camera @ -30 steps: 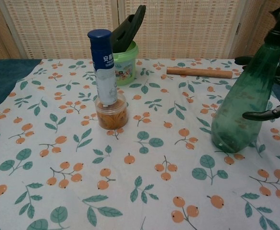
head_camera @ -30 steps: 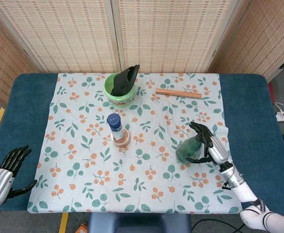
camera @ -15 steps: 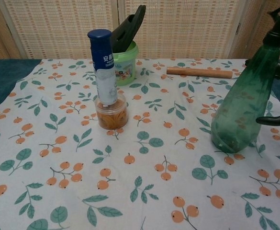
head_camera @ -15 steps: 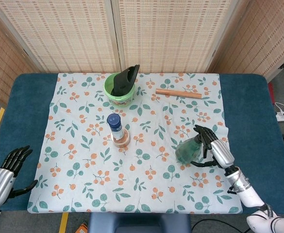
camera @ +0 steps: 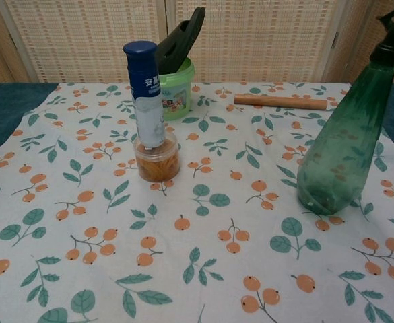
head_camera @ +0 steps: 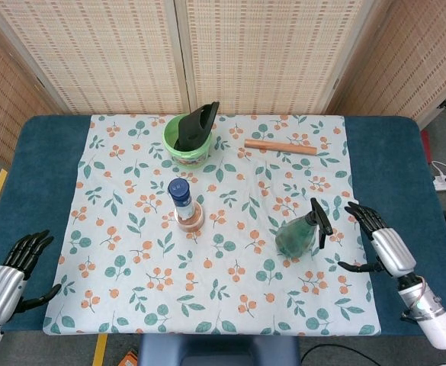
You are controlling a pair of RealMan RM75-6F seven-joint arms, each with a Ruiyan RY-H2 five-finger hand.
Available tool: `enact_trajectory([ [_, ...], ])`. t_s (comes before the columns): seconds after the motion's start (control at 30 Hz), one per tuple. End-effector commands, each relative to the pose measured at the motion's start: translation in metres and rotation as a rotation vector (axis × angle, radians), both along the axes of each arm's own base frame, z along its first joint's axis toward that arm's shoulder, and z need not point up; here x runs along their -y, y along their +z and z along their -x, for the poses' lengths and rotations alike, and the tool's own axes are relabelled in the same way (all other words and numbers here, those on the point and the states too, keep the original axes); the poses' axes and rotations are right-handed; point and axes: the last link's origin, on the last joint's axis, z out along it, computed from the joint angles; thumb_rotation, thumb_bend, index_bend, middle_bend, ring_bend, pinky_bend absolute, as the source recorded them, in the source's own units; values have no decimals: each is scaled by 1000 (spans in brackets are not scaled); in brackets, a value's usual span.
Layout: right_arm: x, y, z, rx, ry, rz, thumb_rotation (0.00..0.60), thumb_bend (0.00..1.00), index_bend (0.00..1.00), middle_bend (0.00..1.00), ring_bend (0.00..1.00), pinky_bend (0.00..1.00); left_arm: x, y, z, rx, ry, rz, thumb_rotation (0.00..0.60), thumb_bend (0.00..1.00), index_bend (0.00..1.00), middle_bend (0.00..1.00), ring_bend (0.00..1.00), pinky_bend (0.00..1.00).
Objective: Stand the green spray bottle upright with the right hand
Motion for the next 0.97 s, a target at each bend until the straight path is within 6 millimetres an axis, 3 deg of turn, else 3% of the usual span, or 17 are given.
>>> enact_trajectory([
  [0.03,-12,17,14,-71,-39,20,600,0,0,0,0,0,0,0,0,0,2,0,600,215,0,0,0,0],
  [0.13,-13,37,26,-133,-102,141,600,31,0,0,0,0,1,0,1,-1,8,0,600,216,0,0,0,0],
  [0.23,-6,51,38,-174,-171,303,600,204,0,0,0,0,-1,0,3,-1,13,-1,600,215,0,0,0,0],
  [0.37,5,62,48,-254,-192,421,600,307,33,23,0,0,-4,-1,3,-3,20,4,600,216,0,0,0,0],
  [0.5,16,53,55,-401,-199,446,600,354,122,54,0,0,-6,-2,5,-11,29,8,600,216,0,0,0,0],
  [0.8,25,31,62,-594,-294,542,600,397,202,82,0,0,-5,-2,6,-16,34,4,600,215,0,0,0,0],
  [0.97,27,29,64,-579,-325,536,600,397,204,91,0,0,-4,-2,5,-13,31,-1,600,216,0,0,0,0],
])
